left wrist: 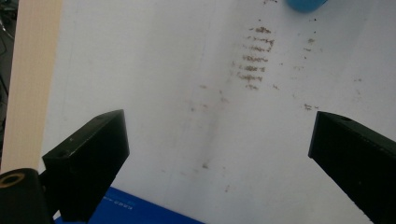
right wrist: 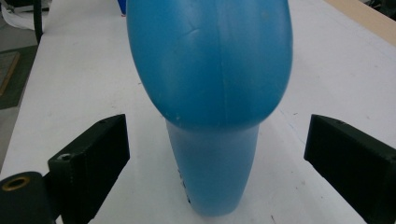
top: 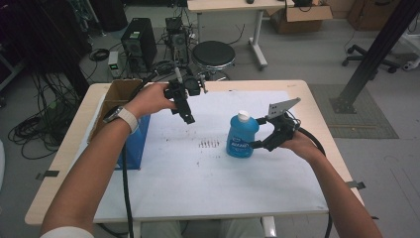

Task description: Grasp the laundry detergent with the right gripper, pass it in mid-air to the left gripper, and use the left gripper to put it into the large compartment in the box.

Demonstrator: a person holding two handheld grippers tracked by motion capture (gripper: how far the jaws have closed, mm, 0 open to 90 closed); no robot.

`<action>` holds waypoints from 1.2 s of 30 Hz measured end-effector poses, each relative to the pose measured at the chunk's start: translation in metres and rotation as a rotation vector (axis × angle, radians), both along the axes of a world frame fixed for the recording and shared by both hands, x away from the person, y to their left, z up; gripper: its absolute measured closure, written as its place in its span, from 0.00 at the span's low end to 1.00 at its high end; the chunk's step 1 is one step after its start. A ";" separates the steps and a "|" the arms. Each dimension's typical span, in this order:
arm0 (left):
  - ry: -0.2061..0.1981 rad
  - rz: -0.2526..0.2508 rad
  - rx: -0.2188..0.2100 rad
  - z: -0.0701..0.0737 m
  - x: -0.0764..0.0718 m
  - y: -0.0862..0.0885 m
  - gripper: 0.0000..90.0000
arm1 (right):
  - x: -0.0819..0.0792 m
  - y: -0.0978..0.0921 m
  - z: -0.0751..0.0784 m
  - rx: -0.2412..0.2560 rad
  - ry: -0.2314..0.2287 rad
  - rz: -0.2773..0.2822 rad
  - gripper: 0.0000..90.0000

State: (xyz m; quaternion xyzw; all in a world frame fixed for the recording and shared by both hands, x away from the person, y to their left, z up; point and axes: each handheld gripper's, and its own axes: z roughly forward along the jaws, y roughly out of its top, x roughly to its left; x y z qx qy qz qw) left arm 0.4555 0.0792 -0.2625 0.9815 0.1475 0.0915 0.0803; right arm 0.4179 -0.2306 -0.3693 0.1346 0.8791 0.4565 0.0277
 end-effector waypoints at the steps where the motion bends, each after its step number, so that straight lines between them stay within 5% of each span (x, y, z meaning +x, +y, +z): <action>1: 0.000 -0.001 0.002 0.000 0.000 0.000 0.06 | 0.000 0.001 0.000 0.000 -0.001 0.000 0.07; 27: 0.000 0.001 0.002 -0.002 0.001 0.000 0.06 | 0.005 0.017 -0.015 0.041 -0.008 0.004 0.09; 36: 0.000 0.004 0.004 -0.002 0.001 0.001 0.06 | 0.005 0.019 -0.017 0.050 -0.010 0.021 0.17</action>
